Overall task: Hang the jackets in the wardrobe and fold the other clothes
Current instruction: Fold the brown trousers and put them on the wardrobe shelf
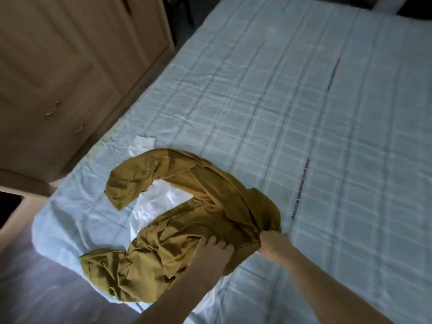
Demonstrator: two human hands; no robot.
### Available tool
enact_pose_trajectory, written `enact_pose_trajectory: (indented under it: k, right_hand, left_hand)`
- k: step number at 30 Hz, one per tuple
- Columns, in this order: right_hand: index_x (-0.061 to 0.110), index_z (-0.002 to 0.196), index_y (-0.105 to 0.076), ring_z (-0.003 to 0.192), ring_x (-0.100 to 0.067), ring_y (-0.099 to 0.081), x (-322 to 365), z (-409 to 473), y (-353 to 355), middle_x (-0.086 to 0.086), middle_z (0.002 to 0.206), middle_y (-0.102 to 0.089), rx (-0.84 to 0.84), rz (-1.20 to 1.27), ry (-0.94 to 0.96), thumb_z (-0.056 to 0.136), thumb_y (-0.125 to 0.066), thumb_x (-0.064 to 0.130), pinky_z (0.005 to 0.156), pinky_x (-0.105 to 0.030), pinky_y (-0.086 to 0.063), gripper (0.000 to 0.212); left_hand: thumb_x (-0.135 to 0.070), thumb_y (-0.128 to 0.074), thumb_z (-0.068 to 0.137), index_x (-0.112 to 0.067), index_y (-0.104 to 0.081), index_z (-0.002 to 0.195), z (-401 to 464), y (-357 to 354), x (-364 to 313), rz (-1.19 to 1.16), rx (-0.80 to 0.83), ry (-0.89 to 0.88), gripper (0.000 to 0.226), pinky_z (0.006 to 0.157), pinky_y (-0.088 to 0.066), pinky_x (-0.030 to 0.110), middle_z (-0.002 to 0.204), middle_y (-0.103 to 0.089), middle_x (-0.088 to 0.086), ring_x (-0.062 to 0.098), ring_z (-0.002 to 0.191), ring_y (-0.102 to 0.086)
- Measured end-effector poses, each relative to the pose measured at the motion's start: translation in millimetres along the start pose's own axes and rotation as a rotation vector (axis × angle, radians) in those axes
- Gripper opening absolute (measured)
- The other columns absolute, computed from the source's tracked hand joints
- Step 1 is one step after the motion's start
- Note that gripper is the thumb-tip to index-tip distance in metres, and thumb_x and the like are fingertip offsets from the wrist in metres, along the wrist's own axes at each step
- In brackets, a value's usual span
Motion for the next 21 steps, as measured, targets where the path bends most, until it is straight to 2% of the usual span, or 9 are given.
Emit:
enact_pose_trajectory:
  k: [2,4,7,9,11,14,16,18,21]
  right_hand:
    - [0.023,0.081,-0.050,0.097,-0.019,-0.058,0.1,-33.4,-0.9,0.003,0.089,-0.053,0.049,0.150,0.039,0.094,-0.052,0.033,0.094,-0.035,-0.042,0.016]
    - [0.021,0.095,-0.054,0.094,-0.016,-0.059,-3.8,-72.1,5.4,-0.001,0.099,-0.058,0.092,0.386,0.089,0.088,-0.059,0.036,0.087,-0.029,-0.047,0.017]
    - [0.027,0.105,-0.057,0.102,-0.014,-0.060,-23.9,-136.5,22.4,0.000,0.112,-0.060,0.073,0.608,0.061,0.073,-0.070,0.046,0.085,-0.028,-0.048,0.039]
    - [0.019,0.106,-0.062,0.098,-0.014,-0.061,-32.7,-178.5,34.8,-0.001,0.110,-0.064,-0.003,0.723,0.044,0.073,-0.074,0.047,0.082,-0.026,-0.047,0.044]
    - [0.010,0.099,-0.070,0.095,-0.020,-0.067,-34.1,-216.4,48.5,-0.006,0.101,-0.071,-0.118,0.834,0.067,0.079,-0.074,0.038,0.083,-0.027,-0.048,0.035]
    - [0.012,0.096,-0.074,0.091,-0.017,-0.070,-31.3,-270.0,63.5,-0.001,0.093,-0.075,-0.233,1.022,0.086,0.083,-0.072,0.027,0.080,-0.022,-0.053,0.020]
    - [0.011,0.094,-0.073,0.088,-0.018,-0.072,-33.4,-299.2,66.7,-0.004,0.091,-0.075,-0.305,1.149,0.068,0.083,-0.071,0.022,0.078,-0.026,-0.056,0.015]
    - [0.010,0.095,-0.070,0.085,-0.021,-0.072,-38.8,-325.1,67.1,-0.008,0.093,-0.074,-0.360,1.258,0.035,0.081,-0.071,0.021,0.076,-0.030,-0.058,0.018]
    - [0.005,0.110,-0.064,0.088,-0.029,-0.072,-52.3,-356.4,68.3,-0.017,0.102,-0.072,-0.414,1.434,-0.009,0.073,-0.074,0.030,0.077,-0.036,-0.059,0.046]
  left_hand:
    - [-0.028,-0.053,0.094,-0.016,-0.029,0.142,-22.7,7.6,-1.8,-0.022,0.042,-0.028,0.055,0.101,-0.031,0.042,0.127,-0.056,0.011,0.033,0.116,-0.049]
    - [-0.027,-0.052,0.094,-0.014,-0.014,0.151,-45.9,23.0,-2.2,-0.069,0.095,-0.050,0.069,0.100,-0.033,0.041,0.124,-0.057,0.017,0.035,0.114,-0.052]
    - [-0.031,-0.051,0.088,-0.019,-0.017,0.148,-76.1,50.8,3.5,-0.115,0.024,-0.094,0.071,0.097,-0.038,0.040,0.119,-0.059,0.015,0.034,0.108,-0.055]
    - [-0.024,-0.048,0.077,-0.032,-0.033,0.122,-95.2,75.2,9.2,-0.176,-0.118,-0.131,0.048,0.083,-0.046,0.039,0.102,-0.063,0.009,0.031,0.095,-0.059]
    - [-0.023,-0.048,0.067,-0.036,-0.032,0.093,-113.2,101.2,7.8,-0.199,-0.215,-0.181,0.033,0.070,-0.048,0.039,0.089,-0.064,0.004,0.029,0.084,-0.060]
    - [-0.027,-0.052,0.071,-0.030,-0.040,0.092,-135.3,132.9,-3.9,-0.134,-0.296,-0.259,0.025,0.060,-0.038,0.036,0.080,-0.062,0.002,0.026,0.075,-0.057]
    - [-0.025,-0.052,0.073,-0.029,-0.042,0.090,-143.3,150.7,-15.4,-0.139,-0.299,-0.275,0.020,0.062,-0.037,0.037,0.079,-0.061,0.002,0.026,0.076,-0.055]
    - [-0.022,-0.048,0.070,-0.028,-0.048,0.086,-142.3,166.1,-28.1,-0.271,-0.279,-0.248,0.017,0.072,-0.047,0.040,0.082,-0.061,-0.001,0.024,0.081,-0.056]
    - [-0.014,-0.047,0.074,-0.028,-0.056,0.090,-140.1,186.5,-57.3,-0.308,-0.262,-0.265,0.023,0.082,-0.045,0.037,0.096,-0.058,-0.004,0.023,0.095,-0.054]
Point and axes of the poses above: each hand's wrist, its own z-axis towards the middle knuckle, its own y-axis out of the back of the hand, x = y × z, the point moved 3 cm from there along z, towards the middle knuckle
